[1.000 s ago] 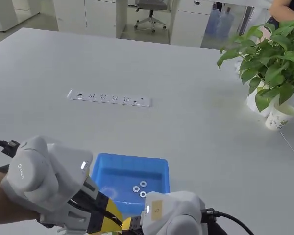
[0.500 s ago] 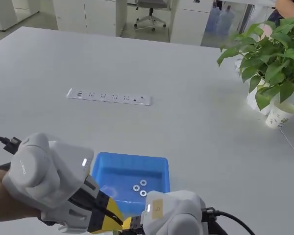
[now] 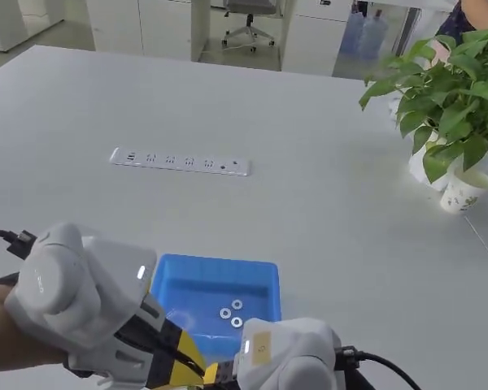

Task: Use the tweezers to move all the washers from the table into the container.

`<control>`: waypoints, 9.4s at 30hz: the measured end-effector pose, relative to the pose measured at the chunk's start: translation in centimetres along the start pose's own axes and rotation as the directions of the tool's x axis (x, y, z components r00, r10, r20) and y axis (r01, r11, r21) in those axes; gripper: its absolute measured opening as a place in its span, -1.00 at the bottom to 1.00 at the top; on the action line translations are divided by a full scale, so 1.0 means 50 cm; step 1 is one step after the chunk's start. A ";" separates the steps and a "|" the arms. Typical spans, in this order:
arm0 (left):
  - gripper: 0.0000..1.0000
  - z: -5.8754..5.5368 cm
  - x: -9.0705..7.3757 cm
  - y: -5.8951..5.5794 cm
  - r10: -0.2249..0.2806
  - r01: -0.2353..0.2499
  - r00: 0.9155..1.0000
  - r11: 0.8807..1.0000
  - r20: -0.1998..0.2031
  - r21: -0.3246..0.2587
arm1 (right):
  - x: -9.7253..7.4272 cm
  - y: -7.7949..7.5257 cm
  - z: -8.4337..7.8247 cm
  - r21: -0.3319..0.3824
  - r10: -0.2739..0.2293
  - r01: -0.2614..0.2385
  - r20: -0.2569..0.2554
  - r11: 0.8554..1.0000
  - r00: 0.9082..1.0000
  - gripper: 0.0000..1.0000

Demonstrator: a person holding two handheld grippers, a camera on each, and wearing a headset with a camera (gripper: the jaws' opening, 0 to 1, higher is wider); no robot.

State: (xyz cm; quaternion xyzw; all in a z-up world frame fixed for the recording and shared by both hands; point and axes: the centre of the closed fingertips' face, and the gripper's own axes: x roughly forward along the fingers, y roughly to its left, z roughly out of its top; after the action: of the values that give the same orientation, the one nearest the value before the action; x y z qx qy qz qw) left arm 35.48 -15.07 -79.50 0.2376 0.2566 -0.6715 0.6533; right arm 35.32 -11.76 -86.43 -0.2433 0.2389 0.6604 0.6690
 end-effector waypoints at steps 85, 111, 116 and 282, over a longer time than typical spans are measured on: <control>-0.91 0.107 -0.072 0.129 0.052 -0.053 0.999 0.996 0.015 0.076 | -0.087 -0.152 0.086 -0.057 -0.103 0.105 0.031 0.993 0.994 -0.81; -0.91 0.050 -0.008 0.174 0.011 -0.010 1.000 0.999 -0.011 0.038 | -0.043 -0.185 0.007 0.032 -0.087 0.088 -0.039 0.996 0.995 -0.81; -0.91 0.050 -0.004 0.176 0.012 -0.012 1.000 0.999 -0.005 0.031 | -0.044 -0.188 0.003 0.041 -0.093 0.094 -0.040 0.995 0.995 -0.80; -0.92 -0.038 -0.048 -0.003 0.054 -0.054 0.998 0.998 -0.014 -0.040 | 0.064 0.004 0.031 -0.023 0.089 -0.089 -0.007 0.996 0.996 -0.81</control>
State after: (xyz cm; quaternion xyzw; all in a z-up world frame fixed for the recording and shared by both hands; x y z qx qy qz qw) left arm 35.39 -12.02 -79.35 0.2355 0.2675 -0.6468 0.6742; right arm 35.18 -8.31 -87.33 -0.2422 0.2438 0.6915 0.6354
